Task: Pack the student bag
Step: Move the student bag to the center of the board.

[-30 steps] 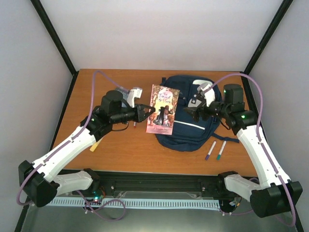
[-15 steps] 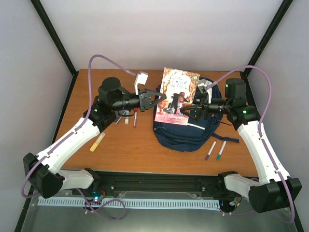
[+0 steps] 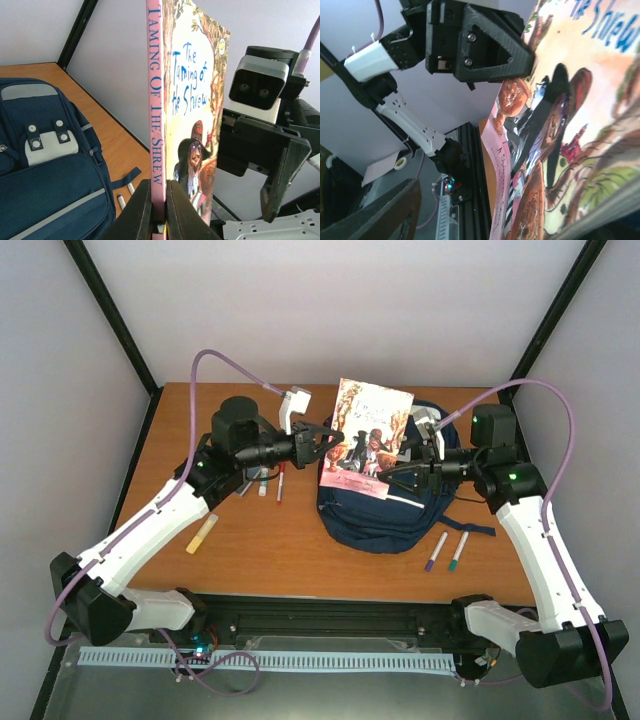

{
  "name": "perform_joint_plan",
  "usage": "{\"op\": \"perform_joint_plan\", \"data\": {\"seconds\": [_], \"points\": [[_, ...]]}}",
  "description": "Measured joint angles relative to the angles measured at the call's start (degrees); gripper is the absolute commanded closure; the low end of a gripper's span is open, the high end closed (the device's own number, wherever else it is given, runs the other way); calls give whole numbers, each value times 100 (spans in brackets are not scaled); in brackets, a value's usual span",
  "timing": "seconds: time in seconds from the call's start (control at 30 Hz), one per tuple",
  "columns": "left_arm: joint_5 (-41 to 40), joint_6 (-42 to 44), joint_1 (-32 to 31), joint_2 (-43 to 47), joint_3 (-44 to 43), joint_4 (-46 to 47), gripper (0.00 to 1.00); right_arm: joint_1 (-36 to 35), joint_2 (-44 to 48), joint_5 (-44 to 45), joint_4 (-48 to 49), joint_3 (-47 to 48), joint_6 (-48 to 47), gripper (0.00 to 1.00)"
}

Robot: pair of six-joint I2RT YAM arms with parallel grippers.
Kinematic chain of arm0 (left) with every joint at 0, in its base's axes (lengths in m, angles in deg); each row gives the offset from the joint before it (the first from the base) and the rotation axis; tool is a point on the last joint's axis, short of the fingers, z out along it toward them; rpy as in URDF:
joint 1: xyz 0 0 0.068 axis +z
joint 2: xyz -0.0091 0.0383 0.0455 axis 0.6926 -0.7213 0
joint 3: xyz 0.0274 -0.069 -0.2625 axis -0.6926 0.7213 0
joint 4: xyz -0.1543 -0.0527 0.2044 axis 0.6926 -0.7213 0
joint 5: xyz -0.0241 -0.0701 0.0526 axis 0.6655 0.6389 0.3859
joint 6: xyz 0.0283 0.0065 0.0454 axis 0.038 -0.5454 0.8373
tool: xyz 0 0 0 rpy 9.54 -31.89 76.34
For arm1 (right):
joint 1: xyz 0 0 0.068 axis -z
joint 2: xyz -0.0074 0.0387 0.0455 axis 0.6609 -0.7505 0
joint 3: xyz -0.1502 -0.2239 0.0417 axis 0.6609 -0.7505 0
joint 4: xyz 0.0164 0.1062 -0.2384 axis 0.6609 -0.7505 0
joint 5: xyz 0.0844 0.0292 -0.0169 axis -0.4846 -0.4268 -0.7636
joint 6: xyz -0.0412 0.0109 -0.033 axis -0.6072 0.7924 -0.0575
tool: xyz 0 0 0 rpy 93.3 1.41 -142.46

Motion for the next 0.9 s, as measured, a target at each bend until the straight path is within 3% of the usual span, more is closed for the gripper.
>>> {"op": "perform_joint_plan", "data": {"seconds": [0.1, 0.2, 0.3, 0.53, 0.63, 0.7, 0.73, 0.8, 0.9], "points": [[-52, 94, -20, 2, -9, -92, 99, 0, 81, -33, 81, -96, 153, 48], [-57, 129, -24, 0, -35, -173, 99, 0, 66, 15, 214, -175, 326, 76], [-83, 136, -24, 0, -35, -179, 99, 11, 9, 192, 358, -192, 575, 87], [-195, 133, -24, 0, 7, -94, 98, 9, -35, 708, 564, -267, 861, 97], [-234, 131, -24, -28, 57, -35, 77, 4, -35, 920, 568, -313, 866, 97], [-326, 151, -24, -79, 94, -44, 42, 11, -35, 1119, 553, -326, 831, 97], [-391, 184, -24, -114, 109, -66, 33, 31, -35, 1237, 549, -328, 800, 97], [-603, 195, -22, -219, 116, -197, 25, 120, -33, 1530, 511, -339, 693, 97], [-1217, 153, -22, -470, 116, -564, 24, 372, -4, 1956, 461, -450, 463, 97]]}}
